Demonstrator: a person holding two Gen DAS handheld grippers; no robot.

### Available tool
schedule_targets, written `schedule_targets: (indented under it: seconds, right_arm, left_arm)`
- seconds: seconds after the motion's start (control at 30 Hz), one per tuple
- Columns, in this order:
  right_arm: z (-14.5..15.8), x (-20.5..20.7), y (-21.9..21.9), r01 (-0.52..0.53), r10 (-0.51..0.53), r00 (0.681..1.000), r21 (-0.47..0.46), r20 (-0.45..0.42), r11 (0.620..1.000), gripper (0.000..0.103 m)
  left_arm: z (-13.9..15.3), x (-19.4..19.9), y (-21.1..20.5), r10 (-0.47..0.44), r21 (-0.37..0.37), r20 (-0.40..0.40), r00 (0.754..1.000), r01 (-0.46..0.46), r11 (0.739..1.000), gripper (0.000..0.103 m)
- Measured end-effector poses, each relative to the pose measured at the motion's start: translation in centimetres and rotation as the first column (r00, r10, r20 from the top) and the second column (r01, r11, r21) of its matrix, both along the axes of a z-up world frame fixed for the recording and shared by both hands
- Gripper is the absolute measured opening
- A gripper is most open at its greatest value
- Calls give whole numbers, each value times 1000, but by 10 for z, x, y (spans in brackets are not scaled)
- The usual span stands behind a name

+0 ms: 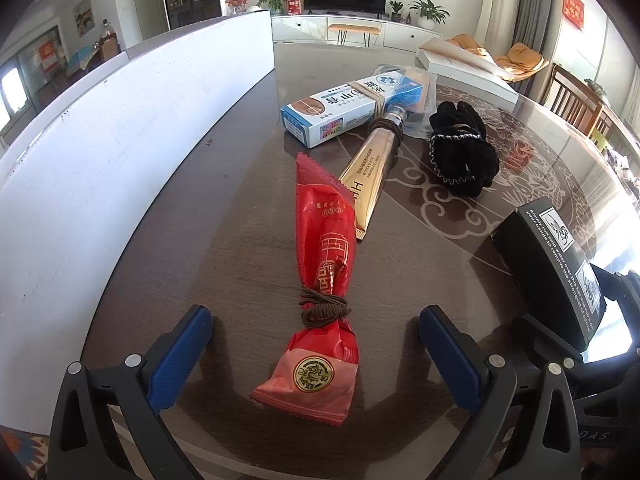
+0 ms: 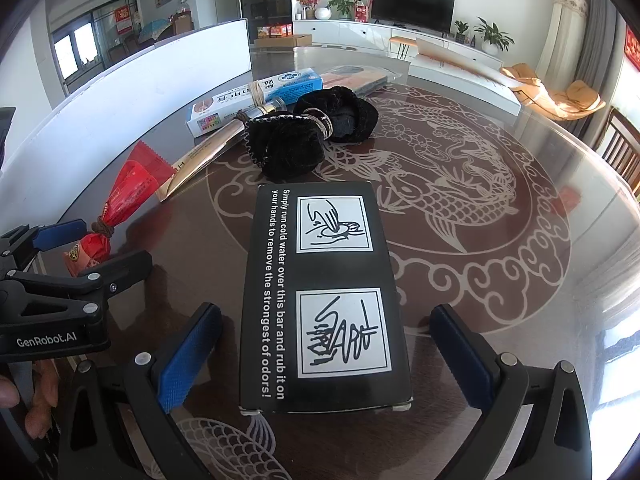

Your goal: Organize objects

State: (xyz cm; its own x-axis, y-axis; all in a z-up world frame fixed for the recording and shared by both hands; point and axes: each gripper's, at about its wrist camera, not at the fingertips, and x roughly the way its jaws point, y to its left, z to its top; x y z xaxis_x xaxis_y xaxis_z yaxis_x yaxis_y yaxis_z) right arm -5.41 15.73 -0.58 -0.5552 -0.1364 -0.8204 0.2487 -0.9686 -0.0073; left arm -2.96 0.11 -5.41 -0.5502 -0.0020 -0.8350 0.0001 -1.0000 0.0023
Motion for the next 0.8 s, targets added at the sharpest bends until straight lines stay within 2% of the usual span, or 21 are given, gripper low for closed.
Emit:
schedule_targets:
  seconds: [0.13,0.17,0.2,0.23,0.27,0.33,0.47,0.6,0.7,0.8]
  right_arm:
    - [2,-19,-2,-53,49,992,27,118,998,102]
    - [4,-24,-1,-56,52,989,21,142,998,98]
    - [7,-25,2,-56,54,990,7,133,998,70]
    - [12,-27,3,-67,66,990,2,122,998,59]
    - [13,-29,5,-61,59,988,9,140,998,59]
    - [16,-28,13,-44,50,985,-38,164,998,59]
    - [33,-12,21,-21,40,989,-139,139,990,59]
    - [63,-5,13,-34,56,994,-232,91,972,59]
    - [94,-12,-18,-88,104,994,-295,38,951,59]
    - [127,-22,-75,-196,199,980,-339,-28,920,59]
  left_arm:
    - [1,0,-1,-7,-3,21,1000,7,1000,103]
    - [2,2,-1,-12,-2,19,1000,12,1000,98]
    - [6,4,-2,-14,-2,-3,1000,14,1000,69]
    - [10,6,-2,-22,1,-25,999,22,1000,49]
    - [12,8,-3,-29,10,-30,999,30,1000,24]
    - [15,9,-9,-33,73,-37,999,36,997,24]
    - [42,27,-30,0,196,-146,989,29,980,24]
    - [75,53,-61,61,256,-212,975,-5,967,24]
    - [109,65,-101,131,284,-269,954,-52,957,24]
    - [135,63,-155,219,299,-284,934,-130,945,24]
